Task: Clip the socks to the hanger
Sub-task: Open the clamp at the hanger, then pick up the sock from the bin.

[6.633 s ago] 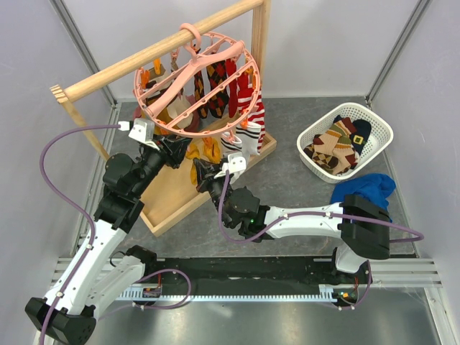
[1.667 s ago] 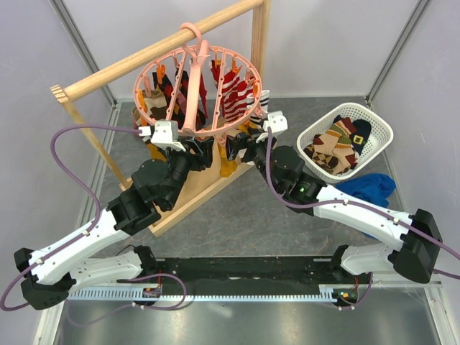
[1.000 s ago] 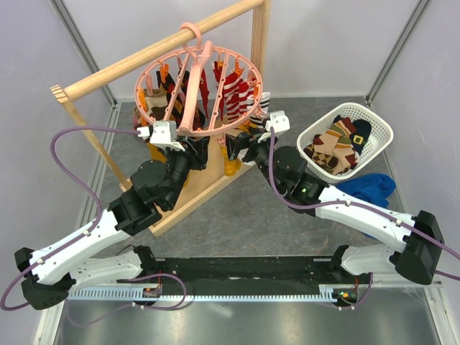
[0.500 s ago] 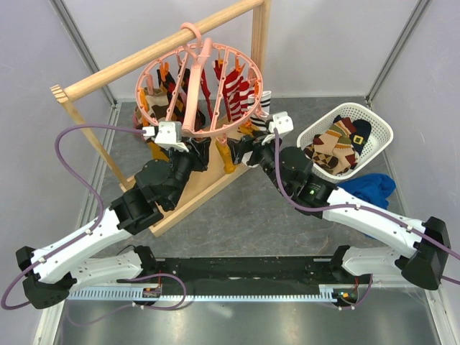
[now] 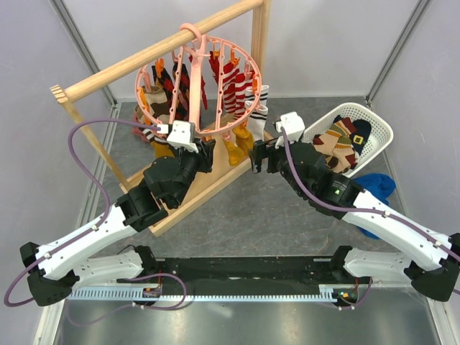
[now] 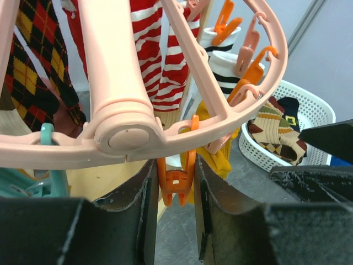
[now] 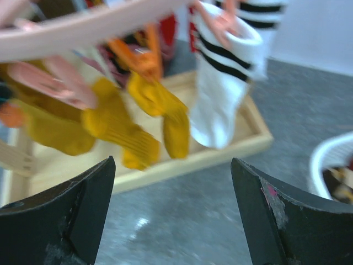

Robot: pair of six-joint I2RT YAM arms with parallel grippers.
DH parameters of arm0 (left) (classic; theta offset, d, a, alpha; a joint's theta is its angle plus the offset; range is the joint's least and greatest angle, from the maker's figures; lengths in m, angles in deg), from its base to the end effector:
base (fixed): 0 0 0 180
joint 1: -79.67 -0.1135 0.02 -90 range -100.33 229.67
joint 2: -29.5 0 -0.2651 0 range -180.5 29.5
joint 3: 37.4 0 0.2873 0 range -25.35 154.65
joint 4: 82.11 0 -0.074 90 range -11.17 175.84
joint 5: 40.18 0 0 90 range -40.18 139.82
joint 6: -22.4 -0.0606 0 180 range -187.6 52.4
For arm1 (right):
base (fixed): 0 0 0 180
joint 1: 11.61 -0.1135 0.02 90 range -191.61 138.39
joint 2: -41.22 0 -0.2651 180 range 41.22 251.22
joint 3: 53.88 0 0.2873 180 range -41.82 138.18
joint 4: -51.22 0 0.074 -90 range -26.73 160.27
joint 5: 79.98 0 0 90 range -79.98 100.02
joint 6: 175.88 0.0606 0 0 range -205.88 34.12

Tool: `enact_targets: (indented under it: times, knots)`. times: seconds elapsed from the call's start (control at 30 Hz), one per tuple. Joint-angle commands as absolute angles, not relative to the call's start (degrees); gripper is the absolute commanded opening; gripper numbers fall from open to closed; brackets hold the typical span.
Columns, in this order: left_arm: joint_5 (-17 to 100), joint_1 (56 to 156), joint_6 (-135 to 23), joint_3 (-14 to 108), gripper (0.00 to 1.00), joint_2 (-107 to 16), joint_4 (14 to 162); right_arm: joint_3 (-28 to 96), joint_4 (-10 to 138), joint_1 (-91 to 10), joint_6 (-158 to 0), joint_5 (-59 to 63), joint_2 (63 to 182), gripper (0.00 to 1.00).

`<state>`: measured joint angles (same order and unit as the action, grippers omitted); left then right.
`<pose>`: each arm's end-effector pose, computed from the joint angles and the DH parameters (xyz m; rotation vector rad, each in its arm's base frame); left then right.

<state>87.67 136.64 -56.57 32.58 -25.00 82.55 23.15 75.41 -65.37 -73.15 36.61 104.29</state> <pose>0.1755 -0.2017 0.4063 0.1105 1.5800 -0.4139 0.2021 0.2299 0.3964 -0.2843 1.7280 0.4476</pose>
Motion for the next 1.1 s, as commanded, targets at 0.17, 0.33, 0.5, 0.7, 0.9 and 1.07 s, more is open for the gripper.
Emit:
enact_targets:
  times: [0.17,0.33,0.5,0.7,0.9,1.07]
  knots:
    - [81.9,137.0,-62.6,32.7,0.02,-25.5,78.9,27.3,90.3,-50.8,-74.5,46.1,104.2,0.93]
    - [81.3,137.1,-63.0,31.0,0.02,-24.2,80.1,27.3,89.5,-37.7,-72.8,41.7,109.0,0.92]
    - [79.9,136.9,-63.1,29.2,0.02,-22.7,81.0,25.6,81.7,-21.4,-66.0,32.7,115.7,0.90]
    - [79.2,136.3,-63.2,28.6,0.02,-22.4,81.1,25.0,70.1,-7.1,-57.8,26.9,127.3,0.86]
    - [77.8,135.0,-62.6,28.6,0.02,-21.6,80.7,31.3,63.5,-0.8,-57.0,25.8,142.3,0.77]
    - [77.3,133.8,-62.8,28.4,0.02,-21.3,80.7,38.0,58.6,1.4,-56.2,21.0,154.0,0.60]
